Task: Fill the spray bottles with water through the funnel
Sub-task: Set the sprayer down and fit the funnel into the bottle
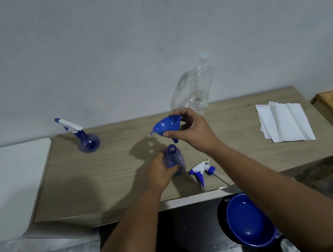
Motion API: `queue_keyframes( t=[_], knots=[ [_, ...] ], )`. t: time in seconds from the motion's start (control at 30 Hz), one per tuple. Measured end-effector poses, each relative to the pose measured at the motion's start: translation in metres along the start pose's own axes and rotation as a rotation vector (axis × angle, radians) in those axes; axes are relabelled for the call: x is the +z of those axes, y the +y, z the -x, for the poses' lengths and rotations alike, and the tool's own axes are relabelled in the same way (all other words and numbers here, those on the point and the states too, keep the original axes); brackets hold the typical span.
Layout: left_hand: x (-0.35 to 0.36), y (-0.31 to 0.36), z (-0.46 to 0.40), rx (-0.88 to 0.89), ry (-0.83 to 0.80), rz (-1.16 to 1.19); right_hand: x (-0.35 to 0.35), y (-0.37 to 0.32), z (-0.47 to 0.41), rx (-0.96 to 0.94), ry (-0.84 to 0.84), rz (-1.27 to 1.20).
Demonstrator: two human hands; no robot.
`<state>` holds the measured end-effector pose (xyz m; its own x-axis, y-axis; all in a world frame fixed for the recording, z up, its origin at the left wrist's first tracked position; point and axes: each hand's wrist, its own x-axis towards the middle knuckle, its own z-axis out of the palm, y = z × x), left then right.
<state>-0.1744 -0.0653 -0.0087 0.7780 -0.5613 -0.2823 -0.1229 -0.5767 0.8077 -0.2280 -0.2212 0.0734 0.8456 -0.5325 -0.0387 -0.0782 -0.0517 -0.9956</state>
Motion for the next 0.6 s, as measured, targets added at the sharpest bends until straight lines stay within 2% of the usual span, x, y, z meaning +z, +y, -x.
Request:
queue_keyframes(
  t=[0.13, 0.23, 0.6],
  knots=[
    [0.0, 0.001, -0.001, -0.03, -0.011, -0.069, 0.01, 0.021, 0.019, -0.024, 0.004, -0.018],
    [0.001, -0.002, -0.002, -0.062, -0.03, -0.049, 0.01, 0.035, 0.03, -0.045, 0.003, 0.058],
    [-0.003, 0.002, 0.006, -0.021, -0.034, -0.056, 0.005, 0.047, 0.045, -0.073, 0.002, 0.162]
  ],
)
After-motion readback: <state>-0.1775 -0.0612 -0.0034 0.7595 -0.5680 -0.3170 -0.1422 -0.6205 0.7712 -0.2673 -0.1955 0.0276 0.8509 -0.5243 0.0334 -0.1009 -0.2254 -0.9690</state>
